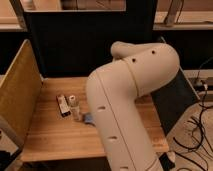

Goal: Knock the bottle over

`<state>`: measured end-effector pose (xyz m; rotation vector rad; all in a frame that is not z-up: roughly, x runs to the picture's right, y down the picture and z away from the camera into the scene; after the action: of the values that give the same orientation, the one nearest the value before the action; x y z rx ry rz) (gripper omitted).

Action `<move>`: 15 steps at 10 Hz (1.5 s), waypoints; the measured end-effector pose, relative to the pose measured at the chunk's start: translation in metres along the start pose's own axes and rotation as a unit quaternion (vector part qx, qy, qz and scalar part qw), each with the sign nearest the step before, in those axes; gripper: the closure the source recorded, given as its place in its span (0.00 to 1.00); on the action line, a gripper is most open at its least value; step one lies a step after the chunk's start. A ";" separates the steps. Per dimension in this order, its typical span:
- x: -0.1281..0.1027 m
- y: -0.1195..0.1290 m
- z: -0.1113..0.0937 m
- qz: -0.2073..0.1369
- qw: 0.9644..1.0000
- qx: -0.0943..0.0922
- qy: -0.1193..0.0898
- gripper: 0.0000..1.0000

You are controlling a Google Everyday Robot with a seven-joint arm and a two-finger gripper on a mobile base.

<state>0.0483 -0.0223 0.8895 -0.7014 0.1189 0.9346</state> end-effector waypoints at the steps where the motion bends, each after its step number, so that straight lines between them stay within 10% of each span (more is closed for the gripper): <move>1: 0.000 0.000 0.000 0.000 1.000 0.000 0.000 0.82; 3: 0.000 0.000 0.000 -0.001 1.000 0.001 0.001 0.98; 9: 0.019 -0.006 -0.061 -0.019 0.998 0.053 -0.023 1.00; 15: 0.088 0.079 -0.050 -0.118 0.991 0.034 0.052 1.00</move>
<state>0.0509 0.0400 0.7774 -0.6843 0.1554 0.6642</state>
